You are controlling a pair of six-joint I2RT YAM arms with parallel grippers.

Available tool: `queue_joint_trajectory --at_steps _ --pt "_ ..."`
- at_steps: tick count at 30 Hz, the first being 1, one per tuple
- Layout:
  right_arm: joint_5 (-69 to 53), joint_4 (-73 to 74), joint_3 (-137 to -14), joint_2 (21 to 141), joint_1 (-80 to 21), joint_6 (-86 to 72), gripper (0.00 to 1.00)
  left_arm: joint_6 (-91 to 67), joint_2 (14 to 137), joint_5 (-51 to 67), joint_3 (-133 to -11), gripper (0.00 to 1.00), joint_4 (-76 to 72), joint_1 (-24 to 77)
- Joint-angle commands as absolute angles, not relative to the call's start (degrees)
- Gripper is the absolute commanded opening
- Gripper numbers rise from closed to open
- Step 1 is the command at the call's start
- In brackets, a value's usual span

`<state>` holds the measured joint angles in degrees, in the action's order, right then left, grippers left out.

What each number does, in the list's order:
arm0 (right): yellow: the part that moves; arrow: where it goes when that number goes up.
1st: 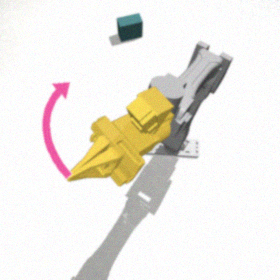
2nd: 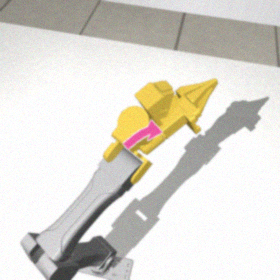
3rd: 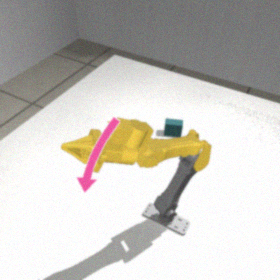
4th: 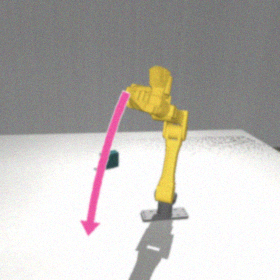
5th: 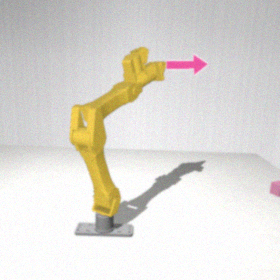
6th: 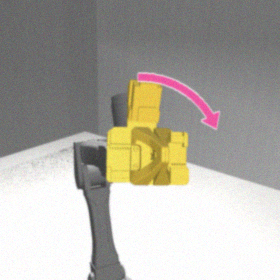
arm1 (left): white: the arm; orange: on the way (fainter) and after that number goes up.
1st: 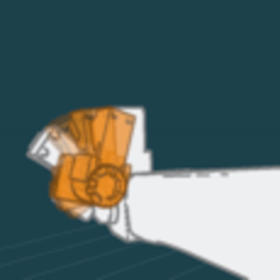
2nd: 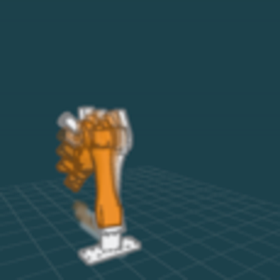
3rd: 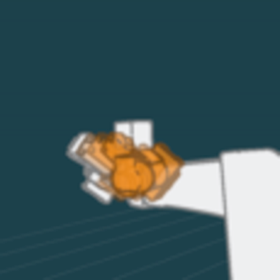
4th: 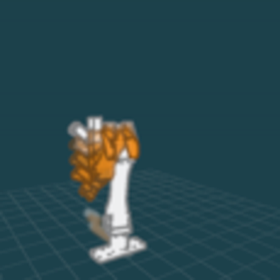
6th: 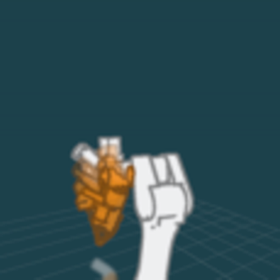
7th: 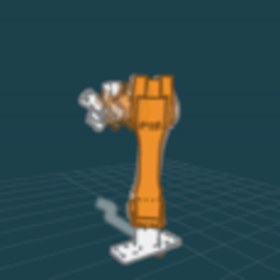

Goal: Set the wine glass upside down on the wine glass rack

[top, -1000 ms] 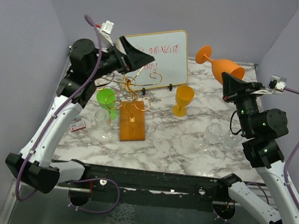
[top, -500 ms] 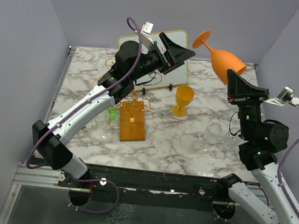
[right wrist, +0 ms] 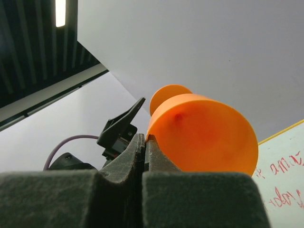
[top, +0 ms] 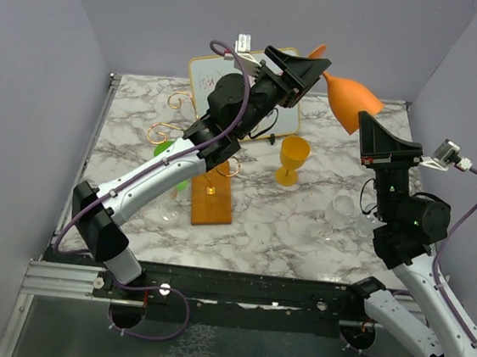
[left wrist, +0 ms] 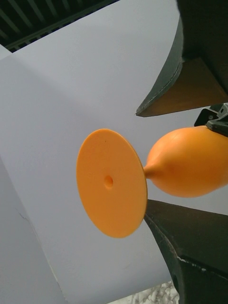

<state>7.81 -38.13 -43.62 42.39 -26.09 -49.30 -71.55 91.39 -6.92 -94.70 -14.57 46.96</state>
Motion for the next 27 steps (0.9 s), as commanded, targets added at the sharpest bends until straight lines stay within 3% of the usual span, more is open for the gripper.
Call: queue_joint_trajectory --at_steps 1,5,9,15,19,20,22,23,25,27 --pt "5.48 -43.09 -42.34 42.17 -26.22 -49.89 0.01 -72.11 93.89 -10.67 -99.0 0.65 -16.96 48.11" --pt "4.35 -43.7 -42.07 42.19 -26.21 -49.17 0.01 -72.25 95.92 -9.57 -101.13 0.54 -17.58 48.34" --pt "2.71 -44.61 -41.26 41.94 -26.23 -48.78 0.01 -72.06 96.99 -8.3 -101.23 0.25 -20.38 48.47" --pt "0.85 -43.52 -40.25 40.68 -26.2 -48.77 0.01 -71.23 97.99 -5.2 -101.16 0.0 -23.92 48.62" --pt "1.53 -38.36 -40.12 38.45 -26.19 -48.95 0.02 -67.87 96.96 -4.4 -100.1 0.0 -24.67 48.69" --pt "1.96 -36.66 -40.22 37.63 -26.19 -48.69 0.12 -66.84 96.42 -4.24 -99.64 0.0 -24.84 48.69" --pt "2.65 -31.85 -41.27 35.82 -26.19 -47.51 0.45 -64.15 95.0 -2.98 -97.98 0.0 -24.96 48.69" --pt "2.67 -28.57 -42.34 34.78 -26.24 -46.02 0.56 -62.08 93.98 -2.38 -97.14 0.0 -24.92 48.7" --pt "2.31 -21.33 -44.55 32.66 -26.19 -42.07 0.72 -57.96 91.69 -0.6 -95.02 0.0 -24.87 48.61" --pt "2.32 -12.18 -47.0 30.54 -26.21 -38.55 0.8 -52.31 89.08 1.49 -93.16 0.0 -24.35 48.47"
